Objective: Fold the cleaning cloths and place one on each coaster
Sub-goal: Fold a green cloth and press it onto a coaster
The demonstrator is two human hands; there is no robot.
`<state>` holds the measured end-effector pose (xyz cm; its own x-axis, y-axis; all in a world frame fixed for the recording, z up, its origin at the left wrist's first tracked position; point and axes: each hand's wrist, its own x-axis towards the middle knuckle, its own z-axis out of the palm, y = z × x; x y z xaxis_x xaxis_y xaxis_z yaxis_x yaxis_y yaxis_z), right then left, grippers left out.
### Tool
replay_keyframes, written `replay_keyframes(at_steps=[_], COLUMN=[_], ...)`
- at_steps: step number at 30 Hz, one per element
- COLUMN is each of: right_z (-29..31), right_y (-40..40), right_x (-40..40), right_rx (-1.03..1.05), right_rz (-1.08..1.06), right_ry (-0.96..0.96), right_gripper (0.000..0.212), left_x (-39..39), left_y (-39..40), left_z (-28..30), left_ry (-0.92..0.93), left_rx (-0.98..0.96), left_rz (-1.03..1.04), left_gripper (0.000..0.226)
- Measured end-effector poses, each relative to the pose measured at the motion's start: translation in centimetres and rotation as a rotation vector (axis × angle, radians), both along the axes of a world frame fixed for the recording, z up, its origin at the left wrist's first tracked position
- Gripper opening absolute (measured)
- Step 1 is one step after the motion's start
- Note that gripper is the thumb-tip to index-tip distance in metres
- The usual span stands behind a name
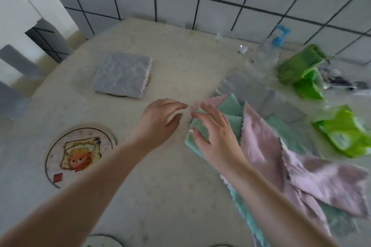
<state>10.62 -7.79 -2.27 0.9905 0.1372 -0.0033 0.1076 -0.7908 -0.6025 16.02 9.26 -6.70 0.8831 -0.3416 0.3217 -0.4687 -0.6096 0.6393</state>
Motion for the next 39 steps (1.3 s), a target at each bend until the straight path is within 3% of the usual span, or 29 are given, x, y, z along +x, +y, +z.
replay_keyframes(at_steps=[6,10,14,18,22,29,35,39], right_z=[1.3,0.8,0.1,-1.5,-2.7,-1.4,0.5,4.0], right_y=[-8.8,-14.6,-20.0,-24.6,-28.0,-30.4,-30.7,-30.6], right_x=[-6.1,-9.1,-11.6,-13.4,-13.4,-12.7,-12.2,-10.5], right_rx=[-0.016,-0.062,-0.074,-0.151,-0.233,-0.136,-0.029,0.178], right_rz=[-0.088,-0.084,-0.063,-0.060,-0.043,-0.052,-0.099,-0.151], right_ry=[-0.013,-0.055,-0.089,-0.036,0.029,-0.025,-0.157,-0.194], right_gripper=[0.041,0.032,0.027,0.057,0.059,0.035,0.037,0.027], left_x=[-4.6,-7.6,-10.4,-12.4,-13.3,-12.6,-11.4,-10.5], left_y=[-8.1,-12.3,-17.4,-22.5,-26.1,-28.7,-29.9,-29.5], left_z=[1.9,3.3,4.1,3.4,2.6,4.2,8.1,11.7], left_ry=[0.048,0.107,0.035,0.005,0.066,0.016,0.064,0.014], left_rx=[-0.029,0.042,0.134,0.296,0.453,0.374,0.141,0.064], left_rz=[-0.092,-0.085,-0.192,-0.281,-0.278,-0.145,-0.032,0.016], left_gripper=[0.030,0.030,0.024,0.033,0.037,0.023,0.022,0.011])
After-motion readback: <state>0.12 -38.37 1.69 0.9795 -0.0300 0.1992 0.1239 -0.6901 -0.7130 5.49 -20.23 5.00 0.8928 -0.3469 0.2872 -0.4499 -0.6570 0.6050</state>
